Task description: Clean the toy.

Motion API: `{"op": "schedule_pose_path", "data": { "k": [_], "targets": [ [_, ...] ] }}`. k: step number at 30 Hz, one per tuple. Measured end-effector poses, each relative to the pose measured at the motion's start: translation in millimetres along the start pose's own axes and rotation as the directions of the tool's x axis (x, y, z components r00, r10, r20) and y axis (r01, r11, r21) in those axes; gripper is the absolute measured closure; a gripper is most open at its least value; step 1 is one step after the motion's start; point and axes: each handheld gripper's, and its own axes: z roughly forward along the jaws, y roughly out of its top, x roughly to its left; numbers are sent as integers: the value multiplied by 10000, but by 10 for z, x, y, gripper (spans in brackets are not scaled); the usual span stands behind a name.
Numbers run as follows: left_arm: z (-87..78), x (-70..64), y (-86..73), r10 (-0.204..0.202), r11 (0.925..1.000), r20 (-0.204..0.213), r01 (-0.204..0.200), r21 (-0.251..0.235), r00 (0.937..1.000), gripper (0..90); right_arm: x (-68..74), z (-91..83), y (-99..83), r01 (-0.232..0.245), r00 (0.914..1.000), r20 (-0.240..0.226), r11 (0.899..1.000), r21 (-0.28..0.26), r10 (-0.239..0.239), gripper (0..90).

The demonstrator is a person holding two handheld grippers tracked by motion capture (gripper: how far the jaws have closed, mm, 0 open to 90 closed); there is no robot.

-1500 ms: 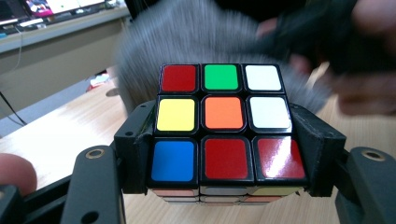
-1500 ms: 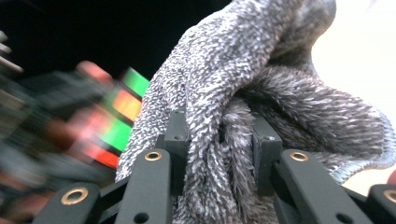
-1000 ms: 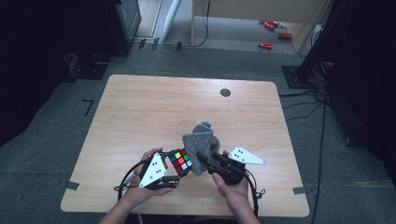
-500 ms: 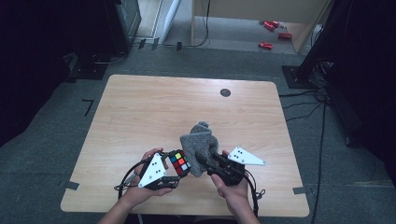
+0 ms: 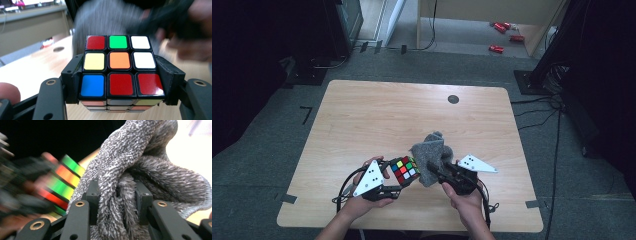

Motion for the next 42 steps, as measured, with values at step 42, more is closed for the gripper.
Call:
{"op": "schedule_pose_path", "data": {
  "k": [42],
  "targets": [
    [26,-66,-7,291,9995,214,-294,97,9993,345,203,-92,54,691,9942,-735,9903,-1206,-783,654]
  ]
}}
